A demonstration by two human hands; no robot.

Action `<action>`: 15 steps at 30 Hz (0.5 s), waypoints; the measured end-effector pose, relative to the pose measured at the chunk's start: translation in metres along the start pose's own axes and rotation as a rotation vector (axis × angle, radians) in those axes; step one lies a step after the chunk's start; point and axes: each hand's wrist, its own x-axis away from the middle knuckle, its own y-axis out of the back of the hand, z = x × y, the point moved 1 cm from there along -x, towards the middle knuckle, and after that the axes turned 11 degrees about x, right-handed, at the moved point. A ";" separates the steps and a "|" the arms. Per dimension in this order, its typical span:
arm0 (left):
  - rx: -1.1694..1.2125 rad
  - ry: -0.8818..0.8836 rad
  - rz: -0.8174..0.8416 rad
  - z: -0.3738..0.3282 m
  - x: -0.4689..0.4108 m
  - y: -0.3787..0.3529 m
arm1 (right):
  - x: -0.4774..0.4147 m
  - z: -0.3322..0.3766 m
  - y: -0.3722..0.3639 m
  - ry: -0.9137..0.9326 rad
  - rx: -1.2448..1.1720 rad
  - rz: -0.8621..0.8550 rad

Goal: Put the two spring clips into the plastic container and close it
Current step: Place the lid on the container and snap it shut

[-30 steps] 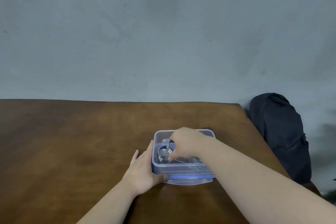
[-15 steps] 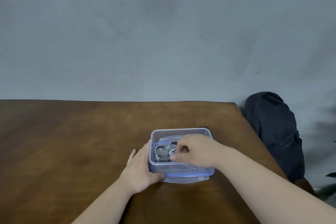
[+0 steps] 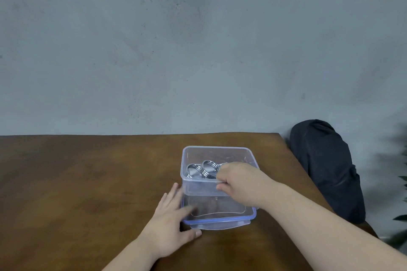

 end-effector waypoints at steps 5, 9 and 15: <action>-0.108 -0.400 -0.115 -0.005 0.013 0.000 | -0.010 -0.015 0.001 -0.034 -0.023 -0.032; 0.047 -0.468 -0.321 -0.031 0.022 0.036 | -0.012 -0.021 -0.013 -0.049 -0.035 -0.021; 0.173 -0.407 -0.469 -0.057 0.022 0.081 | -0.009 -0.021 -0.044 -0.092 -0.155 0.057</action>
